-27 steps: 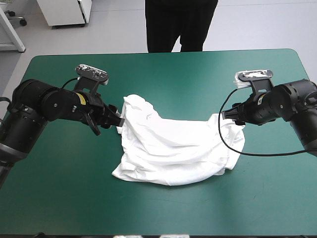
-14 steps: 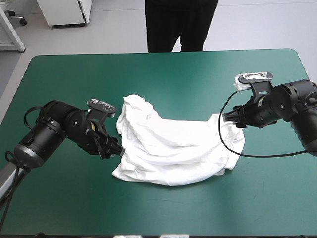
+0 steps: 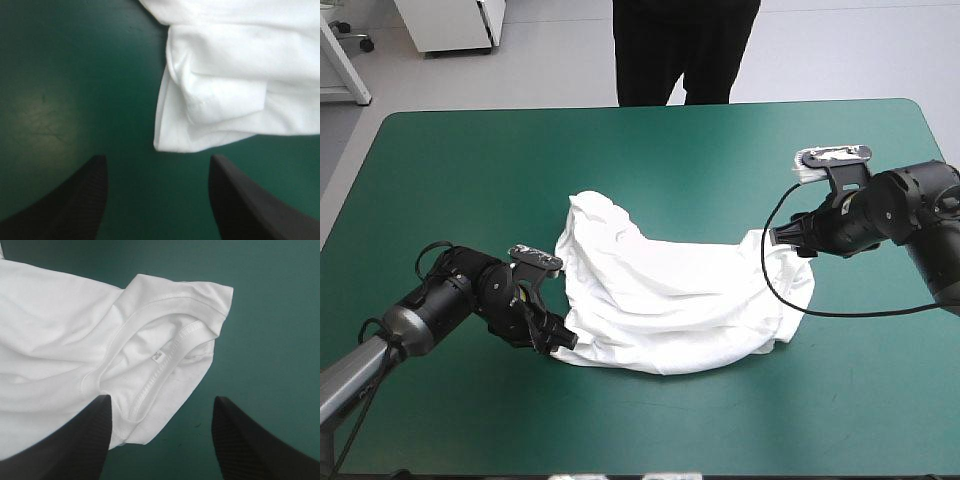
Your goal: Fold the cloth
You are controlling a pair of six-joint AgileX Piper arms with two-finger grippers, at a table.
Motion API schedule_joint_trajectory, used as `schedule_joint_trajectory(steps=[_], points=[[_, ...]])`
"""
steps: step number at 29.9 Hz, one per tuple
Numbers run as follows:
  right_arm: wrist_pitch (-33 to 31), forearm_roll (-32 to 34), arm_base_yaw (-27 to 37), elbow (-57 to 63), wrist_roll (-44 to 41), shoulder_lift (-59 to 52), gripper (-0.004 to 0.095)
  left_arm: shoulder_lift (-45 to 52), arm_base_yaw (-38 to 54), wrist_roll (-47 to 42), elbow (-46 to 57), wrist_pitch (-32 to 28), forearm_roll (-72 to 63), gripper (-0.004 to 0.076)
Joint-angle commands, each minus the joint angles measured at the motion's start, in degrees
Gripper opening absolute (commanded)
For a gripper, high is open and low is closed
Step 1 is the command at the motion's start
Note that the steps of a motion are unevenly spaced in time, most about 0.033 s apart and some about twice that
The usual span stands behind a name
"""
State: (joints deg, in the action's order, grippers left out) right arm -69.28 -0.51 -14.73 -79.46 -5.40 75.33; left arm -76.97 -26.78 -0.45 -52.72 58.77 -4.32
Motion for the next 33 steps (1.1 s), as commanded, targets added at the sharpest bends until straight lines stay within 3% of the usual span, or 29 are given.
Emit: schedule_joint_trajectory(steps=[1,15,18,22,23,29,33], points=[[2.2,0.5,0.4,-1.9,-0.6,-1.7,0.0553,-1.0,-1.5,0.5,-1.1,-3.4,-0.7,0.0430],[-0.1,0.5,0.4,-1.9,-1.0,-1.7,0.0553,-14.5,-5.7,-1.7,-1.0,-7.0,1.9,0.0425],[-0.7,0.5,0.4,-1.9,-1.0,-1.7,0.0553,-15.8,-5.7,-1.4,-0.9,-6.6,1.4,0.0328],[-0.9,0.5,0.4,-1.9,-1.0,-1.7,0.0553,-16.0,-5.7,-1.0,-0.9,-6.6,0.8,0.0034],[-1.4,0.5,0.4,-1.9,-1.0,-1.7,0.0553,-16.0,-5.7,-1.0,-0.9,-6.6,0.8,-0.0006],[-1.6,0.5,0.4,1.6,-1.1,-1.7,0.0554,-16.0,-5.7,-1.0,-0.9,-6.4,0.7,-0.0009],[3.4,0.5,0.4,8.8,-3.9,-1.6,0.0554,-15.9,-5.7,-1.0,-0.9,-6.1,0.7,-0.0009]])
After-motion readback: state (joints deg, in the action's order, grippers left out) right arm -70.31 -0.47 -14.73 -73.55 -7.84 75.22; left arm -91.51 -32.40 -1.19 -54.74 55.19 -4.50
